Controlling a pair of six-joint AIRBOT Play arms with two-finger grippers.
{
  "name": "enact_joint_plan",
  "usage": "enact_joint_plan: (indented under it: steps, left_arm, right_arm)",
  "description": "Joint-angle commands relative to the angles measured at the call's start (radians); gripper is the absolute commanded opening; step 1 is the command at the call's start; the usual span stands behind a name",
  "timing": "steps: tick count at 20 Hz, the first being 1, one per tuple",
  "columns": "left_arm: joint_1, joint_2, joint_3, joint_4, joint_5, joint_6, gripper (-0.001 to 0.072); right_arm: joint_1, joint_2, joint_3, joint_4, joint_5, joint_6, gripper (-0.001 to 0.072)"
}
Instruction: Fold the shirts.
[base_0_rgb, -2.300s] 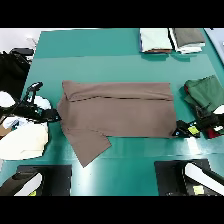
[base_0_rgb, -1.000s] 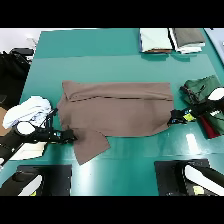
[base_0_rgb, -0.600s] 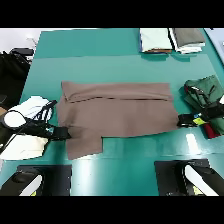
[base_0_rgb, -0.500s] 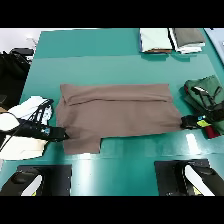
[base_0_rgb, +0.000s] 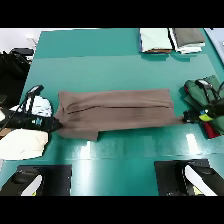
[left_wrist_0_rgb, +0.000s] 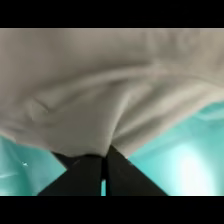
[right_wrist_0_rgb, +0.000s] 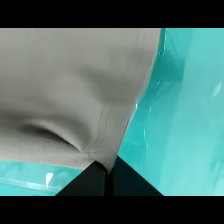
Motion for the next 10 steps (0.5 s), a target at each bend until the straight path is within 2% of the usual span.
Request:
enact_joint_plan:
  steps: [1,6,10]
  left_arm:
    - [0.001,-0.190,0.119,0.076,0.151,0.062,0.0029]
    - [0.002,-0.506,0.330,0.077,0.278,0.090,0.0030]
    - [0.002,-0.631,0.391,0.076,0.325,0.090,0.0030]
  right_arm:
    - [0.040,-0.185,0.155,-0.004,-0.071,0.016,0.0019]
    - [0.050,-0.458,0.377,-0.002,-0.069,0.025,0.0019]
    - [0.050,-0.607,0.487,0.050,-0.067,0.024,0.0021]
